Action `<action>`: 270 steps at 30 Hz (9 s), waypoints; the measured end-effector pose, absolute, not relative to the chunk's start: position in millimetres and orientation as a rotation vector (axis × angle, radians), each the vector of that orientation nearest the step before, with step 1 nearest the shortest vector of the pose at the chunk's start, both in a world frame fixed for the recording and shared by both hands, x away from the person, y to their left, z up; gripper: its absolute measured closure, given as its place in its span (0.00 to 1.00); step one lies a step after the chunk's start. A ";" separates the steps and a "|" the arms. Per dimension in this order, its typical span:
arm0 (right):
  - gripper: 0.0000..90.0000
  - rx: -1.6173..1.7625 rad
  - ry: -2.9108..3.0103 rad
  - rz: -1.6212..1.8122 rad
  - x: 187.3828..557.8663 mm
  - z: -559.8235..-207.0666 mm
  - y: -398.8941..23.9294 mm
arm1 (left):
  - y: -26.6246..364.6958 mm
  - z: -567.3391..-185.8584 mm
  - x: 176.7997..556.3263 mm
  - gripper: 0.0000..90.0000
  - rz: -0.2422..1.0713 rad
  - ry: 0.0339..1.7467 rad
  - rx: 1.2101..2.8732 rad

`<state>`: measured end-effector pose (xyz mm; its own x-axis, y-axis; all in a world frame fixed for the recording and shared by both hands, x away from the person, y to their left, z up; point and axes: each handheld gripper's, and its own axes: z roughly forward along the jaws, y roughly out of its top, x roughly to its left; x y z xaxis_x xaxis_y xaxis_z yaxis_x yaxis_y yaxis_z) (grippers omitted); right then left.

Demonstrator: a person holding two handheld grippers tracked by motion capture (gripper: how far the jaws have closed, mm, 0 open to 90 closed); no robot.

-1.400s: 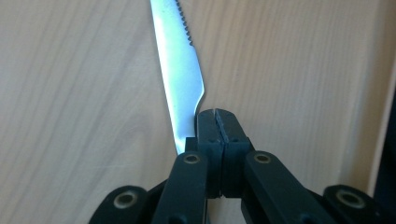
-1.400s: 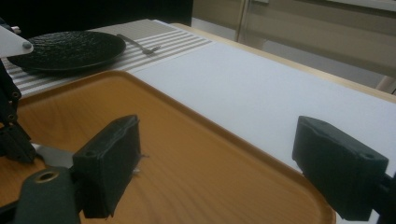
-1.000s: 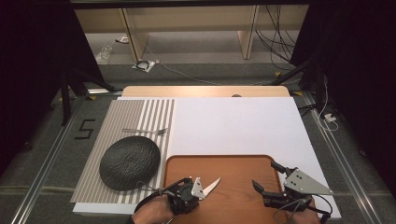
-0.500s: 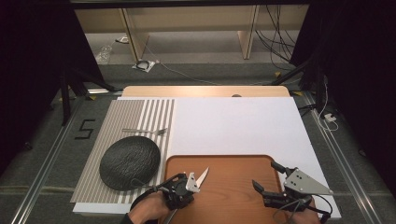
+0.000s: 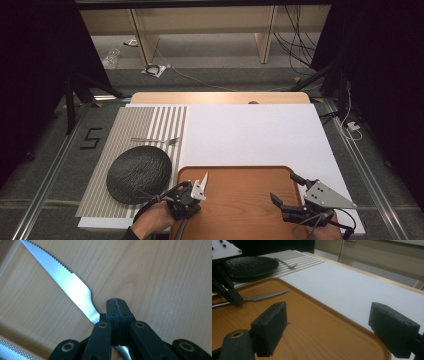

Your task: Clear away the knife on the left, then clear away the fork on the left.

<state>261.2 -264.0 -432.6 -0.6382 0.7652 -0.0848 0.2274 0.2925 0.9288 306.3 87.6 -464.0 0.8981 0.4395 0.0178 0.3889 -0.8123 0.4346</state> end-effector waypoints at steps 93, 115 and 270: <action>0.18 0.902 2.018 1.382 263.3 -433.0 -268.2 | 184.8 -418.5 344.2 0.26 0.453 0.976 2.167; 0.18 0.918 2.002 1.375 262.4 -432.3 -269.6 | 200.1 -414.5 382.6 0.26 0.545 1.022 2.176; 0.18 0.925 2.027 1.367 263.8 -435.7 -271.5 | 216.3 -460.5 546.4 0.92 0.264 1.003 2.795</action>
<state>263.8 -271.5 -435.7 -0.6305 0.7749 -0.0452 0.2485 0.2566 0.9340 546.4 216.3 -460.5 0.7597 0.6407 0.1113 0.6125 -0.7624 0.2088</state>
